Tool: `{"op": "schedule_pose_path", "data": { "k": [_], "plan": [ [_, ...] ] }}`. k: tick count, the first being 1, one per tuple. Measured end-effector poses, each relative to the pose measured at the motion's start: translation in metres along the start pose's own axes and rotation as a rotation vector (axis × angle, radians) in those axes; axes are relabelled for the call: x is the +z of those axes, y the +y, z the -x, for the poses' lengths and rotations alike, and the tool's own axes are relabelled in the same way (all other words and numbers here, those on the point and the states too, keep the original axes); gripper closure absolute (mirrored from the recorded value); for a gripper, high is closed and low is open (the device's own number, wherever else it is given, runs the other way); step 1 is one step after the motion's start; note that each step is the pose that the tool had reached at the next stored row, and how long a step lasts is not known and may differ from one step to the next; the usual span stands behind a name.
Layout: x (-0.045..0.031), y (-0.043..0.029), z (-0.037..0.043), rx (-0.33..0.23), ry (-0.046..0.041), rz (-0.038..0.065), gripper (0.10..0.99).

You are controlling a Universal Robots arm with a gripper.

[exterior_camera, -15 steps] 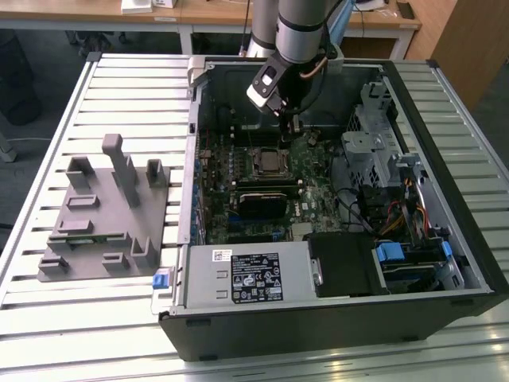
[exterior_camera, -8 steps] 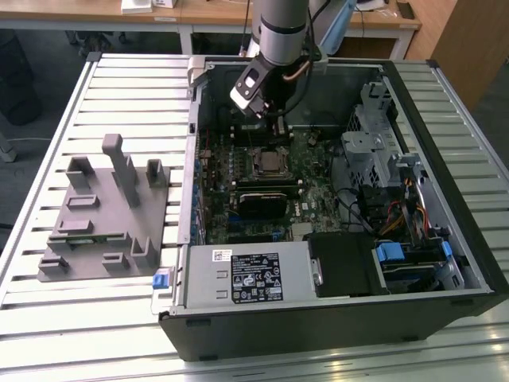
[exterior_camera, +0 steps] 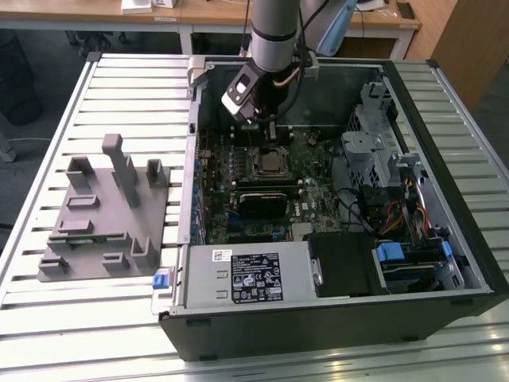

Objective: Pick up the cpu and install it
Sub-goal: 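Close the cpu cover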

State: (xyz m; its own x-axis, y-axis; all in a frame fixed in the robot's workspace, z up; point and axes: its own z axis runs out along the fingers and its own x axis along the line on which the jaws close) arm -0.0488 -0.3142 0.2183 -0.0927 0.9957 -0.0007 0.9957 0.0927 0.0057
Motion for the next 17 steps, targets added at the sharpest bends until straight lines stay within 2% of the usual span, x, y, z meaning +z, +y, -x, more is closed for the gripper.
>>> {"op": "schedule_pose_path", "data": {
  "k": [4,10,17],
  "plan": [
    [0.0071,-0.0041,-0.0004,0.0,-0.0003,0.0,0.98],
    [0.0161,-0.005,-0.0006,0.0,-0.001,-0.001,0.98],
    [0.0179,-0.0051,-0.0006,0.0,-0.0011,-0.001,0.98]
  ]
}}
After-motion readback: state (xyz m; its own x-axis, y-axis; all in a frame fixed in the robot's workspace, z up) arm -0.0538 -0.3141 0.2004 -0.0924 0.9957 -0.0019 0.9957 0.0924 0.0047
